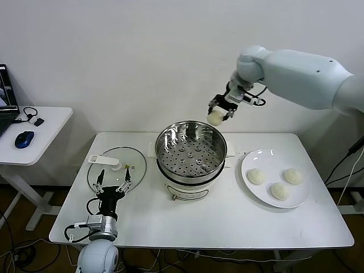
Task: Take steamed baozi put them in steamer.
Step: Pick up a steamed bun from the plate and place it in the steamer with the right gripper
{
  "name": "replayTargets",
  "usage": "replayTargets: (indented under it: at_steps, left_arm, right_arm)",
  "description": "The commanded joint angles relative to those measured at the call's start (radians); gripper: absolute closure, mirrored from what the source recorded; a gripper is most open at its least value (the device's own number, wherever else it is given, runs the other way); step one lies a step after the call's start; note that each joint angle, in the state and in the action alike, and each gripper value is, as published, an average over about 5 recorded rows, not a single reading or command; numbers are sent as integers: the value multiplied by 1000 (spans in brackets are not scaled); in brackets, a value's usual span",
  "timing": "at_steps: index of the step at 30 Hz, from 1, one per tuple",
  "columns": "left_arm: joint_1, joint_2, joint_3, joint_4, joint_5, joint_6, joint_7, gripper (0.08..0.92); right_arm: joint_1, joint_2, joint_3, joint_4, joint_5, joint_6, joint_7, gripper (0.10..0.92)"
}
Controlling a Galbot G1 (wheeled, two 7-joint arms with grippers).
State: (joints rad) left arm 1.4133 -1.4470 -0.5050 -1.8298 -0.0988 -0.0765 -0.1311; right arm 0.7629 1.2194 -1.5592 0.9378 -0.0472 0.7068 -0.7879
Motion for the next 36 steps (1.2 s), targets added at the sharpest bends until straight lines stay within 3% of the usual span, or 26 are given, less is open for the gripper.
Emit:
replayTargets:
  at_steps: [1,10,21,36]
  left_arm:
    - [1,-1,-5,-1,7,-2,-1,177]
    - [5,-2,-9,3,5,-4,-3,177]
    - [0,-2,-7,17,4,-10,-4,177]
    - [-12,1,-7,27,2,-9,-6,177]
  right_arm:
    - [-94,160,52,-97,-184,162,103,414]
    - [-202,183,66,-154,-201,166,98,414]
    - [-290,228,90,-387,-228,166,102,414]
    - [-319,249,117,-452,-228,166,103,414]
